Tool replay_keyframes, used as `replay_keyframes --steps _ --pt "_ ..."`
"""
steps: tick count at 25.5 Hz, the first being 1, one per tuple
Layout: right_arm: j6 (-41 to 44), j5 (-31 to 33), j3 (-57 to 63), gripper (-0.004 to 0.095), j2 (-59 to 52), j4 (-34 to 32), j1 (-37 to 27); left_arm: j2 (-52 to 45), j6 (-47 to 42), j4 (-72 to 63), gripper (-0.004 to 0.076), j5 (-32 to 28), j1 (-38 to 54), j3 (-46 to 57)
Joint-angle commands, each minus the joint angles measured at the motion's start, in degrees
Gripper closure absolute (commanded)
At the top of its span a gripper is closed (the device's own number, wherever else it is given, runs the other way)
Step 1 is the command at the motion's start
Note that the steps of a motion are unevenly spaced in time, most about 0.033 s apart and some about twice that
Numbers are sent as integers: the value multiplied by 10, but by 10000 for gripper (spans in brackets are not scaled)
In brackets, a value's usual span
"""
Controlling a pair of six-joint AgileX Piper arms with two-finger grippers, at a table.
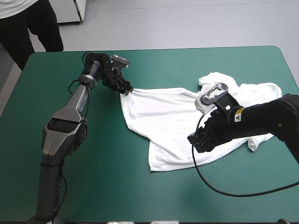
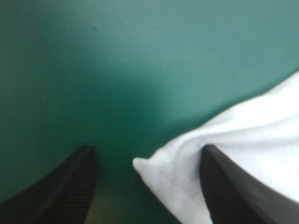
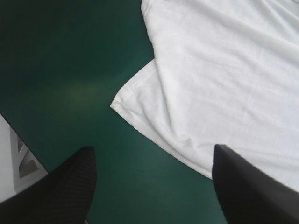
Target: Fold the cloth
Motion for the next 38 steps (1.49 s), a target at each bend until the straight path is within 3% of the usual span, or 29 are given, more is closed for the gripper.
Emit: replay_keyframes --steps 1,5,9,11,17,24,28,38 --pt "-7 0 -14 260 -8 15 2 -16 16 -46 443 -9 -7 -16" --pt "-20 0 -14 260 -8 11 2 9 17 -64 597 0 -26 -16" --pt "-137 0 27 260 -8 10 12 16 16 -70 733 23 -35 -16" --pt "-192 -3 43 260 0 10 37 16 14 -70 734 33 -35 -16" --pt "-192 -88 46 260 46 6 124 16 17 -82 734 39 -35 -16" --pt "-188 -145 46 272 159 -67 234 16 32 -80 734 37 -35 -16" --pt "-197 -178 46 281 208 -60 246 16 45 -87 734 37 -35 -16" --pt "-203 -191 46 291 285 -88 246 16 62 -87 734 18 -35 -16"
